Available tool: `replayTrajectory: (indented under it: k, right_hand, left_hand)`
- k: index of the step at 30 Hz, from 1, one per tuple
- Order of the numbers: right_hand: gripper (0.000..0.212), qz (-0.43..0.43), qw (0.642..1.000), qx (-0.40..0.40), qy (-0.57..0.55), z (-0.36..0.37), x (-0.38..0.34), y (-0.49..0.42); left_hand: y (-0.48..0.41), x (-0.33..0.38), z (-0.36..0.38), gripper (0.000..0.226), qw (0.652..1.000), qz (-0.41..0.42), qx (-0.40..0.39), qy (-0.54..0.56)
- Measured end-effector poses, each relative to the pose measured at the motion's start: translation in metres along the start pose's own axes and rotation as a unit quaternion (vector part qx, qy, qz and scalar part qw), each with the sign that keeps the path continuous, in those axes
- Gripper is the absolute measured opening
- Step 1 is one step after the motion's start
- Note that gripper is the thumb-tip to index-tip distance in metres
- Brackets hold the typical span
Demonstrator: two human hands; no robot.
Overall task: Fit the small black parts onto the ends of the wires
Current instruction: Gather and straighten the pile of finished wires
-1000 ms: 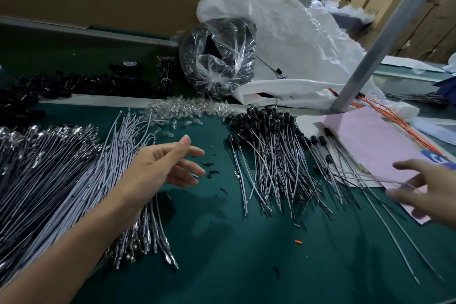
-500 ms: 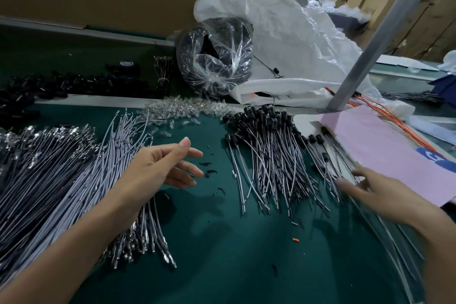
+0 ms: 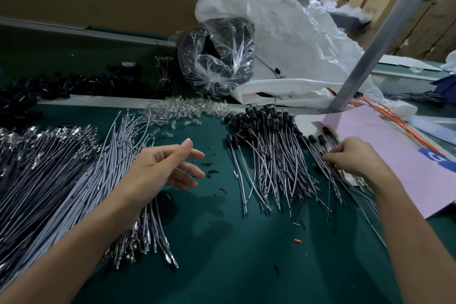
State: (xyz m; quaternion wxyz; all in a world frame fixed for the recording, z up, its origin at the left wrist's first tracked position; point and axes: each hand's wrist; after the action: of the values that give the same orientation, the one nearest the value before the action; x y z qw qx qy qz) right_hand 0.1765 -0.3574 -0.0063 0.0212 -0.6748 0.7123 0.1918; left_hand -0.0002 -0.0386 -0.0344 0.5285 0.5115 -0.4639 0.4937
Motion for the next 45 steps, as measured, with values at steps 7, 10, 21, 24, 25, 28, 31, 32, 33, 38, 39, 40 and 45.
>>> replayTrajectory:
  k: [7,10,21,24,25,28,31,32,33,38,39,40,45]
  right_hand:
    - [0.024,-0.022,0.947,-0.095,-0.306,-0.004,0.002,0.004]
    - [0.020,-0.063,0.898,-0.123,-0.417,-0.013,0.000,0.008]
    - [0.023,-0.093,0.973,0.093,-0.192,-0.036,0.008,-0.022]
    - [0.026,-0.060,0.995,0.027,-0.074,-0.014,0.007,-0.033]
    - [0.023,-0.055,0.998,0.009,-0.022,-0.007,0.006,-0.034]
    - [0.031,-0.064,0.994,0.020,0.085,0.008,0.005,-0.038]
    - [0.021,-0.044,0.992,0.054,0.105,0.012,0.005,-0.039]
    - [0.019,-0.040,0.991,0.059,0.114,0.013,0.006,-0.039]
    - [0.018,-0.041,0.990,0.060,0.123,0.012,0.007,-0.040]
    - [0.026,-0.087,0.984,0.098,0.122,-0.005,0.010,-0.044]
    - [0.030,-0.092,0.983,0.101,0.123,-0.010,0.009,-0.042]
    - [0.032,-0.098,0.981,0.097,0.134,-0.014,0.009,-0.042]
    - [0.013,-0.124,0.987,-0.027,0.099,-0.017,0.004,-0.024]
  left_hand:
    - [0.001,-0.001,0.000,0.046,1.000,-0.002,-0.005,-0.004]
    - [0.001,-0.001,0.000,0.045,1.000,-0.001,-0.006,-0.001]
    - [0.000,-0.001,0.001,0.045,1.000,-0.001,-0.006,-0.006]
    - [0.000,-0.001,0.001,0.044,1.000,0.000,-0.006,-0.005]
    - [0.000,-0.001,0.001,0.044,1.000,0.000,-0.006,-0.004]
    - [0.000,-0.002,0.001,0.044,1.000,0.001,-0.005,-0.002]
    - [0.000,-0.002,0.001,0.045,1.000,0.001,-0.006,-0.003]
    - [0.000,-0.002,0.001,0.044,1.000,0.000,-0.006,-0.003]
    - [0.000,-0.002,0.001,0.043,1.000,-0.001,-0.006,-0.002]
    - [0.000,-0.002,0.002,0.043,1.000,-0.002,-0.006,0.000]
    - [0.000,-0.002,0.002,0.043,1.000,-0.003,-0.006,-0.001]
    - [0.000,-0.002,0.002,0.044,1.000,-0.003,-0.006,-0.001]
    - [-0.001,-0.003,0.001,0.045,1.000,-0.005,-0.006,-0.006]
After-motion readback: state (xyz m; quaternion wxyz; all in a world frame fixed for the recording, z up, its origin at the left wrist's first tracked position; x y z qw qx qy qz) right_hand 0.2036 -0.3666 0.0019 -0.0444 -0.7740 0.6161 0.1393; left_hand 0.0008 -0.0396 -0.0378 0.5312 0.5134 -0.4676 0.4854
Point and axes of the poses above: each hand's wrist, its own y-axis away from the middle knuckle, its own z-axis out of the palm, x = y × z, and after that the axes turned 10 degrees about -x, right-handed
